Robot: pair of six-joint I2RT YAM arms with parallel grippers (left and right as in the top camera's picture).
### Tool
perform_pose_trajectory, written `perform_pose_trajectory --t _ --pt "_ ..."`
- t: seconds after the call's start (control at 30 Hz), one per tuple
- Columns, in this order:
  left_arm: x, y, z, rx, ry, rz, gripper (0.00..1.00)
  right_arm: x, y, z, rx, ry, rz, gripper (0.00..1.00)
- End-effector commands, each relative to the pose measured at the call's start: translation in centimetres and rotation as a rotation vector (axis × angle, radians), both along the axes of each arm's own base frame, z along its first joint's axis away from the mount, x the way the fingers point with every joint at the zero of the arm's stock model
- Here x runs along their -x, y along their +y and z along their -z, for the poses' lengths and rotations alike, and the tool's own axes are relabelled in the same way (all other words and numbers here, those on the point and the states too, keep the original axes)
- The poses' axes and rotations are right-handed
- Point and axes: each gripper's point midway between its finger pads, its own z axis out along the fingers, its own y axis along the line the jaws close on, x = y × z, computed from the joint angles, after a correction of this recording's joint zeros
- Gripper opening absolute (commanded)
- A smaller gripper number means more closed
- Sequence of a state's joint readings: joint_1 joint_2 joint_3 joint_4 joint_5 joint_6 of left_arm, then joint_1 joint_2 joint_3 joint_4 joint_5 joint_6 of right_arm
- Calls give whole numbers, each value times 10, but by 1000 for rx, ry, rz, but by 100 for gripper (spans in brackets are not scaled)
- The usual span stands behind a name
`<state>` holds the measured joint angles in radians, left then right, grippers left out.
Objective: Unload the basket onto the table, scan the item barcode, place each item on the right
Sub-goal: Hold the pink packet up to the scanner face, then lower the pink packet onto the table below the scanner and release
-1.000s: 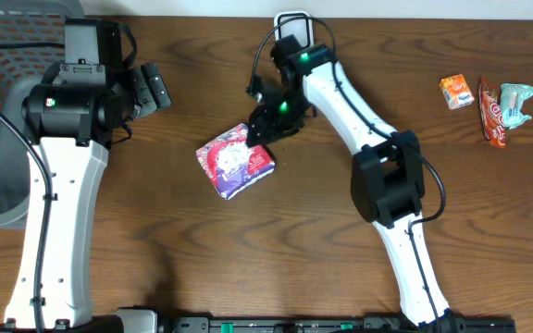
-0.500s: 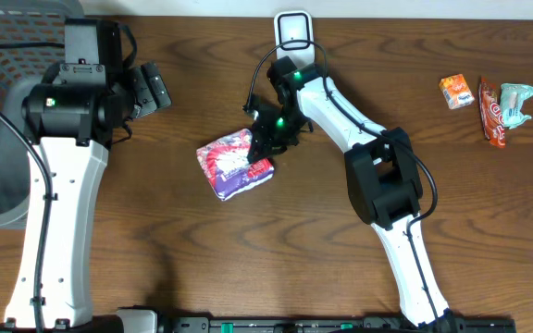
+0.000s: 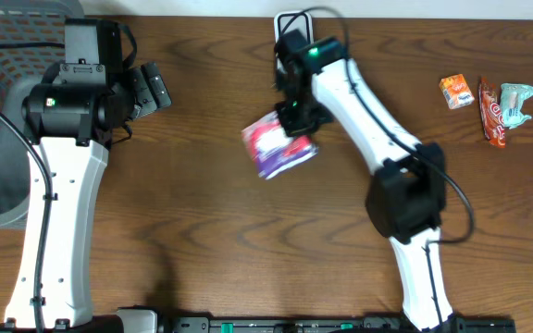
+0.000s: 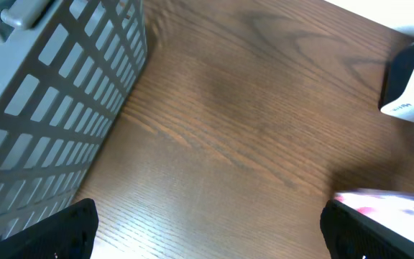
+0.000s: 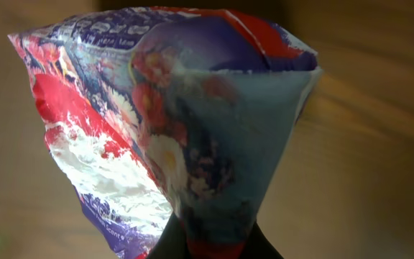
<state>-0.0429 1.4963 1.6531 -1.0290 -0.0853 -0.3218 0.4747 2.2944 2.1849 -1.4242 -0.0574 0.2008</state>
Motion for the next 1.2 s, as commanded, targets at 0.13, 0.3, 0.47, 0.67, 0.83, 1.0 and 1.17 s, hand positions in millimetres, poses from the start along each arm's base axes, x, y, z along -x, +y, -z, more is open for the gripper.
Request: perform_pose_trajectory --t 0.13,0.3,0.47,0.67,0.83,1.0,1.17 --pt "1 2 6 -4 16 -18 98 -24 -116 -65 592 -333 282 1" --pt "1 2 6 -4 16 -18 98 -30 -129 -49 685 -377 306 1" --pt "1 2 6 -4 16 -18 98 -28 -107 -20 610 -359 291 2" --pt "1 2 6 -4 16 -18 98 -22 -28 8 344 -327 223 24" --pt "1 2 6 -4 16 -19 98 -18 29 13 170 -323 101 66" --pt "1 2 6 -4 16 -18 98 -16 59 11 47 -312 78 79" --pt "1 2 6 -4 16 -18 98 -21 84 -3 -136 -269 78 85"
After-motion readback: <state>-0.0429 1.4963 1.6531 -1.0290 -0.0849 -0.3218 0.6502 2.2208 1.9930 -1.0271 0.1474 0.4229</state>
